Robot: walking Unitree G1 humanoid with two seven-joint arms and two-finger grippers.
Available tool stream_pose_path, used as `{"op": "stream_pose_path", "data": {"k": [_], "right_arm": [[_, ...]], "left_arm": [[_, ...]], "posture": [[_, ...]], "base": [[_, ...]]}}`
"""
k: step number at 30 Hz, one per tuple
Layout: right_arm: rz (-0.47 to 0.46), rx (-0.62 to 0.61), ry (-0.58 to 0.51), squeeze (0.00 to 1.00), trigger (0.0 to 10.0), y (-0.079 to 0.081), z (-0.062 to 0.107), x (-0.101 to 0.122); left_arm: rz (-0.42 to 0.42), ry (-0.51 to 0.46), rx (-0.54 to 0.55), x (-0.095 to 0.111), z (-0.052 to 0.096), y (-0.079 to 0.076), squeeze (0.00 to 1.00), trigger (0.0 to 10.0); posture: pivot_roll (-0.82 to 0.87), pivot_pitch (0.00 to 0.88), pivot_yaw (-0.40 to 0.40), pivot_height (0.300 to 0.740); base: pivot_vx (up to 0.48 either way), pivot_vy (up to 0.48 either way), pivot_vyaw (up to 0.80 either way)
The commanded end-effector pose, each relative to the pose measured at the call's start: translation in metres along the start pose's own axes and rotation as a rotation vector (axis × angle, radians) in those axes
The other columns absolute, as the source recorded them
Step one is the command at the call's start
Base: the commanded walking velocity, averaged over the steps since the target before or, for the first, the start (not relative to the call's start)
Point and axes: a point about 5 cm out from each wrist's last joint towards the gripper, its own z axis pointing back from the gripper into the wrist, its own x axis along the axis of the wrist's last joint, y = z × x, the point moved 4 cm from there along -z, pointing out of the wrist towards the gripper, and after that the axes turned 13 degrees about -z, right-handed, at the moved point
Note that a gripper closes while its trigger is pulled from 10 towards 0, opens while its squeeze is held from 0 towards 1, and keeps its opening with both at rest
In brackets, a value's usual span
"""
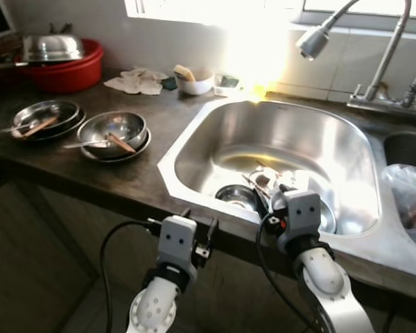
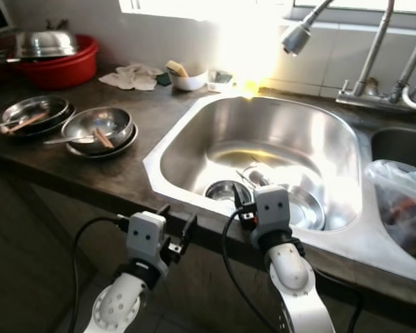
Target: Kitchen organization
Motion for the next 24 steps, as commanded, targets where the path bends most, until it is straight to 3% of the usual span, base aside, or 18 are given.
{"op": "stream_pose_path", "data": {"k": [1,6,14,24], "right_arm": [[-0.006,0.005,0.01,0.0,10.0,0.0016,-0.0014,-0.0032],[-0.015,0.003,0.007,0.0,10.0,0.0024,-0.0037,-0.0024],[-0.048,-0.007,0.0,0.0,10.0,0.0003,-0.0071,-0.0005],[-0.026,0.075,-0.009,0.0,10.0,0.0084,-0.0107,0.0027]], "left_arm": [[-0.01,0.047,0.021,-0.0108,0.0016,0.0046,0.0,10.0],[-0.015,0.049,0.021,-0.0113,0.0023,0.005,0.0,10.0],[-0.014,0.051,0.018,-0.0119,0.0036,0.0057,0.0,10.0],[-0.019,0.058,0.021,-0.0125,0.0039,0.0074,0.0,10.0]], "posture": [[0.04,0.059,-0.01,0.74],[0.04,0.063,-0.006,0.74],[0.05,0.068,-0.001,0.74],[0.05,0.072,0.003,0.74]], "base": [[0.0,0.277,0.8],[0.0,0.423,0.8],[0.0,0.449,0.0],[0.0,0.0,0.11]]}}
